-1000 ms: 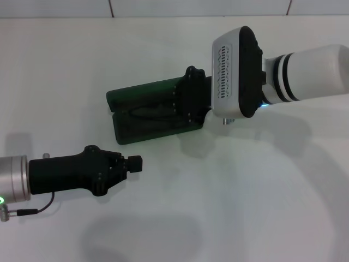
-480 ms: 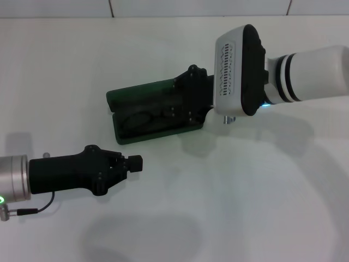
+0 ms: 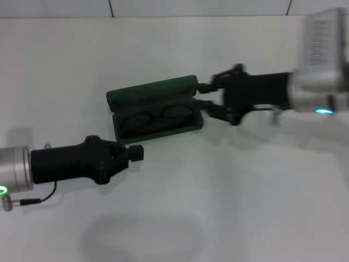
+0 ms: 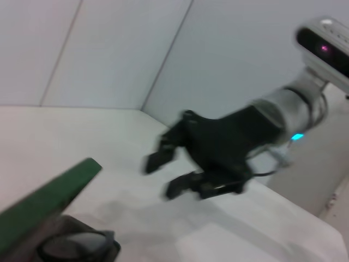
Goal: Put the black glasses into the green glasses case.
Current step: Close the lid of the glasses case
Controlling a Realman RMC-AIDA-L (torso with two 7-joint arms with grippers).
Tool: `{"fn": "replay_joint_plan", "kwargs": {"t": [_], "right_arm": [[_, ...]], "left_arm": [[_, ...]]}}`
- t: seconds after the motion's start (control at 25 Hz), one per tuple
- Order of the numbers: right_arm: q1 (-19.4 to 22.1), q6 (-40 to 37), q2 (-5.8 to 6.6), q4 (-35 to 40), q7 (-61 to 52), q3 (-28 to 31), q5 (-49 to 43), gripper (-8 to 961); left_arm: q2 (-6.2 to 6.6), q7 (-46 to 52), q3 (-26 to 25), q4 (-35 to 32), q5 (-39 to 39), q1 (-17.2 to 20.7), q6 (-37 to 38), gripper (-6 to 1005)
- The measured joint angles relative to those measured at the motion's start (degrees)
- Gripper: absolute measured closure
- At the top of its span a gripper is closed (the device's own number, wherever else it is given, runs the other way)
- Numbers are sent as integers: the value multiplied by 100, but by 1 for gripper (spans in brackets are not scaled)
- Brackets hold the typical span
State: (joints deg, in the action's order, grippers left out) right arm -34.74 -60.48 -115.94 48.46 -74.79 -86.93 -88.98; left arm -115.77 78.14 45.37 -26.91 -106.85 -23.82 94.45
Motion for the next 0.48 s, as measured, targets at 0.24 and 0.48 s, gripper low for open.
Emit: {"fn": "replay_joint_plan", "kwargs": {"t": [0.24,0.48], "right_arm": [[626,-1690,78,-667,350,1803,-34,666],[1098,-2349,135,-1523,1140,2636,-55,556]], "left_arm": [[-33,95,-223,19,8,-157,-543,999],[-42,151,-217,41,-39,-309,-1230,999]]}}
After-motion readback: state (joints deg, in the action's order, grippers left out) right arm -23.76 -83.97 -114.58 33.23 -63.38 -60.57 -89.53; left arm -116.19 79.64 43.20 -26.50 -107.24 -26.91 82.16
